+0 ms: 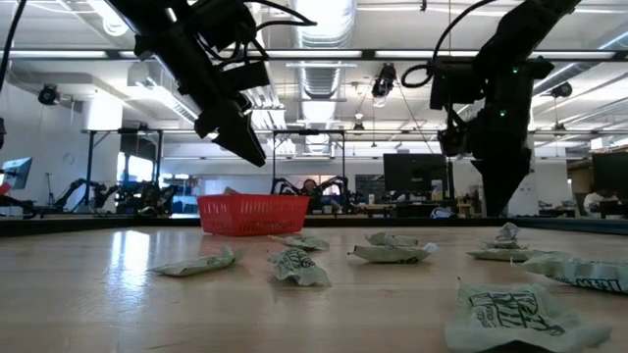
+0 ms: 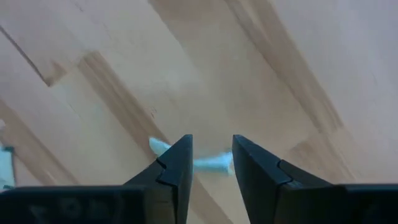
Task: Pick and place Stevia / Truvia into bins
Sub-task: Put the white stevia packet into the red bin
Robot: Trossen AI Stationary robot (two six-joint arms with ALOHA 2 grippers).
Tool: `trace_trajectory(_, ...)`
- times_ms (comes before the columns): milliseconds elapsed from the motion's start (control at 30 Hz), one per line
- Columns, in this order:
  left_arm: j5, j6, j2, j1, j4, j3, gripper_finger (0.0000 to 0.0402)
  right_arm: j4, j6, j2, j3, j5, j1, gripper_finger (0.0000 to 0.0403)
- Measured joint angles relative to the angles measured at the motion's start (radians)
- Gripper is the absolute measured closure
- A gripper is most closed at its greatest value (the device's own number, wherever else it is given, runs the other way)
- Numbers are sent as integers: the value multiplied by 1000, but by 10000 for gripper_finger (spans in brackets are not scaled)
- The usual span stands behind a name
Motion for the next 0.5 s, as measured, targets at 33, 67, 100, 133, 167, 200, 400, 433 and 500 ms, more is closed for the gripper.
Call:
trace_trajectory(33,0,0,0,0,0,0,235,-5,6,-2,0,3,0,302)
trace_trajectory(67,0,0,0,0,0,0,235,-7,14,-5,0,15,0,304)
trace_trajectory(100,0,0,0,0,0,0,235,-16,25,-9,0,28,0,306)
trace_trajectory(133,0,0,0,0,0,0,235,-24,36,-11,-1,42,0,308)
trace_trajectory(167,0,0,0,0,0,0,235,-31,41,-11,-1,49,0,310)
trace_trajectory(200,0,0,0,0,0,0,235,-35,43,-11,-4,50,0,311)
trace_trajectory(400,0,-3,0,0,0,0,235,-37,57,4,-17,49,0,322)
trace_trajectory(433,0,-3,0,0,0,0,235,-36,57,9,-18,49,0,323)
trace_trajectory(500,0,-3,0,0,0,0,235,-37,55,16,-19,47,0,326)
